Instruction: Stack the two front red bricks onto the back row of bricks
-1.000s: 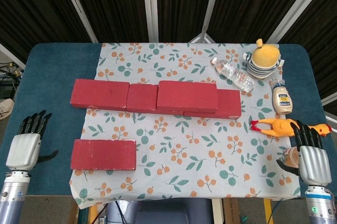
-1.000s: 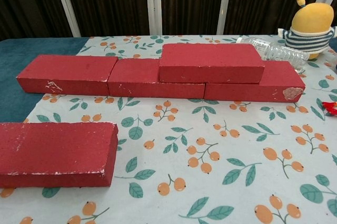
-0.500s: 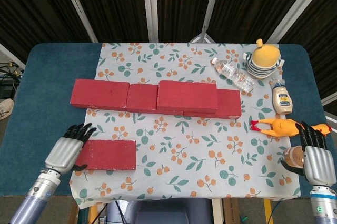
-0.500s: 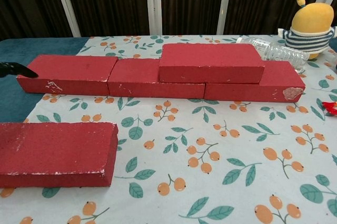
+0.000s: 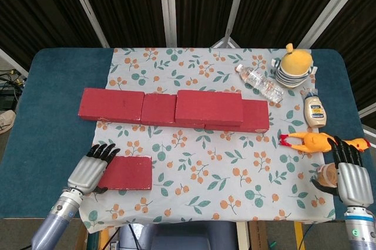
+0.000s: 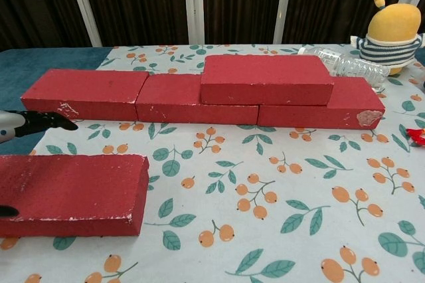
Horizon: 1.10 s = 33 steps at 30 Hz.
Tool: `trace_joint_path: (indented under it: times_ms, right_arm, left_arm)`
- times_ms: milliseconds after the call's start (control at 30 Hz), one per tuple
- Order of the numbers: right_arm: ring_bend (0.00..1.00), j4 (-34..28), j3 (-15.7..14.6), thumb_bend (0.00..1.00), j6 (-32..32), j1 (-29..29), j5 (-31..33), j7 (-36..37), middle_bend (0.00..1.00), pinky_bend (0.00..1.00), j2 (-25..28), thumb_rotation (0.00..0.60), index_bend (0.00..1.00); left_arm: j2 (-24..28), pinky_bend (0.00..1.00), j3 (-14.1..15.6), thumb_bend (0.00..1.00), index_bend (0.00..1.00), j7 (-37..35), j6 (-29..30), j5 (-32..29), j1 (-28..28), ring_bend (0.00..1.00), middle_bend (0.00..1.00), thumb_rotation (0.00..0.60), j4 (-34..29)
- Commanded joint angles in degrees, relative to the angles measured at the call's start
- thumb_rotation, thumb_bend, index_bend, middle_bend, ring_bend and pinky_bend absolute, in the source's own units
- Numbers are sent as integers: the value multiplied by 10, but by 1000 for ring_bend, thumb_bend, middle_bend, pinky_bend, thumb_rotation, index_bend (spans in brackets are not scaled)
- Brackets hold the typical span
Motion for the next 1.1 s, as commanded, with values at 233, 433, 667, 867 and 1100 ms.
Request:
trace_joint_path:
  times_ms: [233, 433, 667, 867, 1100]
  right_arm:
    - [0, 1, 4, 63, 1, -1, 6, 0, 0, 0, 0, 600, 4]
    - [0, 2, 5, 63, -1, -1, 7, 0, 0, 0, 0, 600, 4]
    - [0, 0, 5, 63, -5, -1, 8, -2, 0, 0, 1, 600, 4]
    - [0, -1, 7, 63, -2, -3, 11, -1, 0, 0, 2, 600, 4]
    - [0, -4, 8, 63, -5, -2, 14, -7, 0, 0, 0, 600, 4]
  left_arm:
    - [-27, 0, 9, 0, 0, -40, -29, 1, -16, 0, 0, 600, 41]
    - [-25, 0, 19, 0, 0, -50, -24, 21, -17, 0, 0, 600, 38]
    - [-21, 0, 34, 0, 0, -41, -17, 33, -17, 0, 0, 600, 27]
    - [-20, 0, 38, 0, 0, -73, 3, 72, -9, 0, 0, 600, 26]
    - [-14, 0, 54, 0, 0, -74, 16, 100, -1, 0, 0, 600, 26]
